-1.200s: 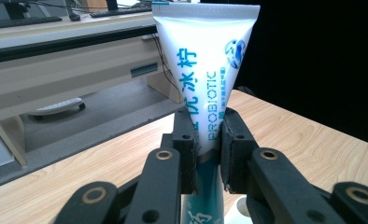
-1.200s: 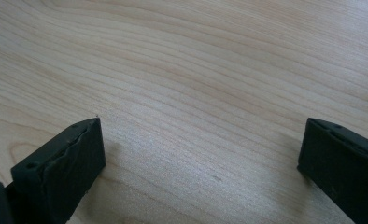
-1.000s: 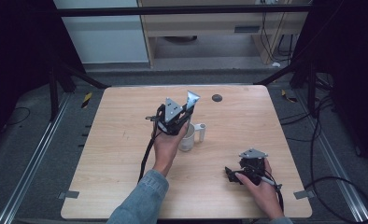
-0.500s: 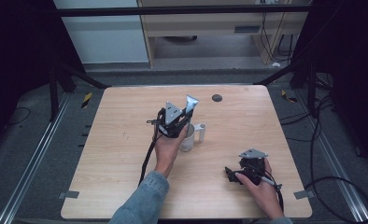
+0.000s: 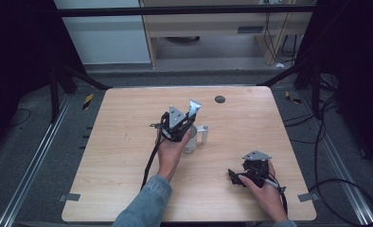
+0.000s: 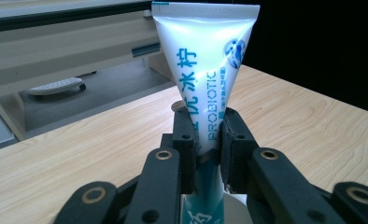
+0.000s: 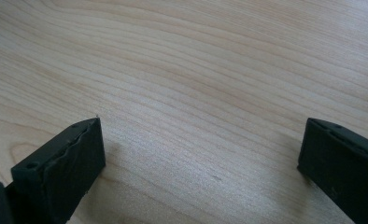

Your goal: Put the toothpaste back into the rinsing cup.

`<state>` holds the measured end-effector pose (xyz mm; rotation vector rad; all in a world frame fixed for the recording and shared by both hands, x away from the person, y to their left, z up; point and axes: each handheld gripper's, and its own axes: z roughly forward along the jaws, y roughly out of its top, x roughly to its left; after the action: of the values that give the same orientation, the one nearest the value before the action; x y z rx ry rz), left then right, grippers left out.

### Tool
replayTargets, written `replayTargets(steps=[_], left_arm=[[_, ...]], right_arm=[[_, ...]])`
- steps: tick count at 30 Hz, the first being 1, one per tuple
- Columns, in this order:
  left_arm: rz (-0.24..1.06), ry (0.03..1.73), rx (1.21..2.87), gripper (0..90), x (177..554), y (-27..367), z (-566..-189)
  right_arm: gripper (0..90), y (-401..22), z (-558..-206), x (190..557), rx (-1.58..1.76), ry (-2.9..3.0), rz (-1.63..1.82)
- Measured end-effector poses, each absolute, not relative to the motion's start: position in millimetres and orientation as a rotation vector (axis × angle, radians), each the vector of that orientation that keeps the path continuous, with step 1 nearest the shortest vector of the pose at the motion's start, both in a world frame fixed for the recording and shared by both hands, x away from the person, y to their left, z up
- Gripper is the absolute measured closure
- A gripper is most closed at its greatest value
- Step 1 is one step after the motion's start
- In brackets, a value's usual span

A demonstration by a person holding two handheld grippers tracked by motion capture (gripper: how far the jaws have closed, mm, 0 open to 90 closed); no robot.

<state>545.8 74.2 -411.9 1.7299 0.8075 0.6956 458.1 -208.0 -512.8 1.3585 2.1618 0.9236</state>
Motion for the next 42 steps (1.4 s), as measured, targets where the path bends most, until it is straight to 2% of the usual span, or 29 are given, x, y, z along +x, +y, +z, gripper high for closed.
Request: replayTargets(steps=[42], left_arm=[[0.663, 0.848, 1.761, 77.8, 548, 76, -426]], right_arm=[[0.7, -208, -513, 458, 1.361, 2.162, 0.924]])
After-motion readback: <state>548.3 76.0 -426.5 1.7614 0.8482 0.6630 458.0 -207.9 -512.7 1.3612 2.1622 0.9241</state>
